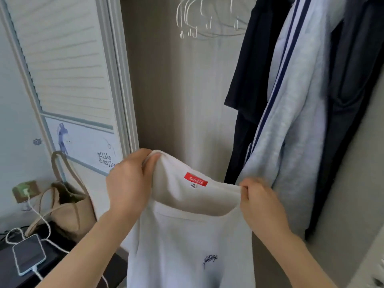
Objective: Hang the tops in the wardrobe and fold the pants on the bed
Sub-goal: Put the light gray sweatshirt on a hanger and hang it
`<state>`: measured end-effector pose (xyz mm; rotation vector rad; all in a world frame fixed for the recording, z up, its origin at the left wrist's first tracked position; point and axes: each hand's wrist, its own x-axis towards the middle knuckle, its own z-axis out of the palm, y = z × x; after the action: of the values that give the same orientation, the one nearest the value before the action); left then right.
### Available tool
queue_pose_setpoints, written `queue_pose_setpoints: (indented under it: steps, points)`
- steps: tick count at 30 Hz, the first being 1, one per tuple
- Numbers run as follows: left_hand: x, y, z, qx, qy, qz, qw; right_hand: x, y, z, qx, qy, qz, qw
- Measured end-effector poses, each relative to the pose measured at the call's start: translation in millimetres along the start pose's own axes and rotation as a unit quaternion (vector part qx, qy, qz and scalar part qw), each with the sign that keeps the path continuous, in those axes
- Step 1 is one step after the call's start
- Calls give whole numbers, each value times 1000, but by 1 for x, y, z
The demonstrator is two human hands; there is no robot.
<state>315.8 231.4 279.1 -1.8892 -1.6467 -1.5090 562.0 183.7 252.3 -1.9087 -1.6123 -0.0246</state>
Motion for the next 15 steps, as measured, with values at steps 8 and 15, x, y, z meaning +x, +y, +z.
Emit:
queue_pose_setpoints:
  steps: [8, 15]
  points:
    - [68, -22, 39, -51, 27, 108, 992, 97, -97, -13, -37, 170, -225, 959]
    - [129, -16, 63, -57, 73, 147, 985, 205, -138, -73, -84, 325, -277, 900]
